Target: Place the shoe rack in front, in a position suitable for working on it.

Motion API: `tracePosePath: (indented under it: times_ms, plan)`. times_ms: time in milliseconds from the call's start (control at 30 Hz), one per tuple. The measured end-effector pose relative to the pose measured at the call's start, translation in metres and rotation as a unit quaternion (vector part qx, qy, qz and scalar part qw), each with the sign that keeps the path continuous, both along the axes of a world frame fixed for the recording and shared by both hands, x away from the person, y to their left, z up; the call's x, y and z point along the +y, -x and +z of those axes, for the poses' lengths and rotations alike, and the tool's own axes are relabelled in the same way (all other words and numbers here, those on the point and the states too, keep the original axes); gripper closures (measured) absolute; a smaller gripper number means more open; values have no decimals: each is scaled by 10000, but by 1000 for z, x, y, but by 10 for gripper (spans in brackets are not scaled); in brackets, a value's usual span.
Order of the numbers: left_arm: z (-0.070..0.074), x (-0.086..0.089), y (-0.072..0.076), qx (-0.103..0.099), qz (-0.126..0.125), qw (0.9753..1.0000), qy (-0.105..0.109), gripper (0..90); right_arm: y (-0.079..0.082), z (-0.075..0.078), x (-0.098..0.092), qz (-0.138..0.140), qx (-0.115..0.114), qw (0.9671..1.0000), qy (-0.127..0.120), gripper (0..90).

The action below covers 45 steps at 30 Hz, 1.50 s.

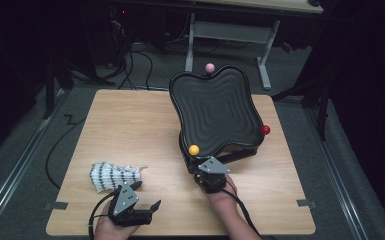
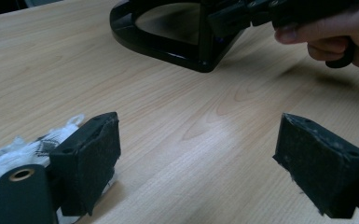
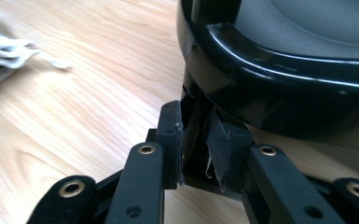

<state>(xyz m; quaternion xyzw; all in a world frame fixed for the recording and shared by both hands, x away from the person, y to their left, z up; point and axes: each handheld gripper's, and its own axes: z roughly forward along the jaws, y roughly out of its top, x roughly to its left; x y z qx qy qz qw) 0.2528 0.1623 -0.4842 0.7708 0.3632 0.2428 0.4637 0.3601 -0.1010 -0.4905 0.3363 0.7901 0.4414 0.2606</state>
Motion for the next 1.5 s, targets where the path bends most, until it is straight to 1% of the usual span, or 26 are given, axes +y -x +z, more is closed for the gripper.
tracePosePath:
  times_ms: [33, 67, 100, 133, 200, 300, 333, 367, 500, 533, 600, 633, 700, 767, 833, 900, 933, 967, 1000, 1067, 1100, 1167, 1233, 1267, 1367, 1500]
  plan:
    - [0, 0, 0, 0, 0, 10000, 0, 152, 1, 0, 4, 50, -9, 10000, 20, 695]
    - [1, 2, -1, -19, 45, 10000, -39, 152, 1, 0, 4, 50, -9, 10000, 20, 695]
    - [3, 11, -3, -36, 216, 9998, -7, 159, 5, 3, 4, 101, 1, 9999, -19, 646]
    - [3, 11, -3, -36, 216, 9998, -7, 165, 5, 3, 4, 101, 1, 9999, -19, 646]
    - [5, 25, -5, -21, 435, 9990, 77, 177, 12, 7, -5, 141, 63, 9998, -90, 615]
    - [6, 49, -9, 31, 797, 9968, 28, 233, 28, 12, -28, 137, 105, 9997, -169, 587]
    - [5, 66, -10, 82, 1100, 9939, 20, 257, 39, 14, -46, 108, 83, 9997, -208, 578]
    - [5, 66, -10, 82, 1100, 9939, 20, 262, 39, 14, -46, 108, 83, 9997, -208, 578]
    - [-1, 92, -11, 198, 1738, 9846, -27, 262, 57, 8, -77, -46, 65, 9994, -335, 575]
    - [-2, 97, -12, 237, 1896, 9816, -53, 243, 61, 5, -82, -66, 79, 9992, -384, 578]
    - [-4, 104, -14, 292, 2088, 9775, -48, 217, 63, 2, -88, -54, 163, 9994, -308, 574]
    - [-5, 107, -16, 312, 2157, 9760, -37, 216, 63, 2, -89, -58, 127, 9995, -278, 574]
    - [-8, 110, -21, 367, 2192, 9750, -26, 217, 62, 4, -88, -54, 83, 9994, -339, 574]
    - [-11, 112, -25, 385, 2214, 9744, -81, 206, 62, 3, -83, 49, 54, 9996, -273, 569]
    - [-9, 114, -25, 251, 2237, 9743, 4, 203, 63, 2, -82, 85, 42, 9997, -222, 567]
    - [-5, 117, -24, 76, 2380, 9712, 53, 179, 65, 2, -80, 117, 44, 9998, -180, 566]
    - [-4, 120, -24, 63, 2443, 9696, 119, 172, 65, 2, -80, 134, 48, 9997, -187, 566]
    - [-5, 124, -26, 140, 2445, 9691, 289, 172, 66, 2, -80, 146, 40, 9997, -190, 566]
    - [-7, 127, -30, 305, 2394, 9694, 445, 193, 65, 3, -80, 161, 31, 9997, -203, 565]
    - [-13, 130, -39, 651, 2277, 9701, 535, 227, 65, 3, -80, 168, 34, 9997, -200, 564]
    - [-15, 129, -43, 832, 2154, 9714, 548, 272, 65, 2, -80, 165, 45, 9997, -200, 563]
    - [-18, 124, -46, 984, 1910, 9752, 528, 407, 64, 2, -80, 175, 67, 9996, -198, 563]
    - [-19, 115, -46, 1047, 1660, 9799, 358, 552, 64, 2, -81, 177, 71, 9996, -204, 562]
    - [-20, 109, -46, 1071, 1545, 9819, 240, 582, 64, 2, -81, 177, 66, 9996, -203, 563]
    - [-23, 85, -43, 1086, 1138, 9875, 25, 594, 64, 3, -82, 172, 56, 9996, -229, 560]
    - [-25, 44, -36, 1048, 575, 9928, -15, 578, 66, 2, -81, 188, 65, 9995, -239, 545]
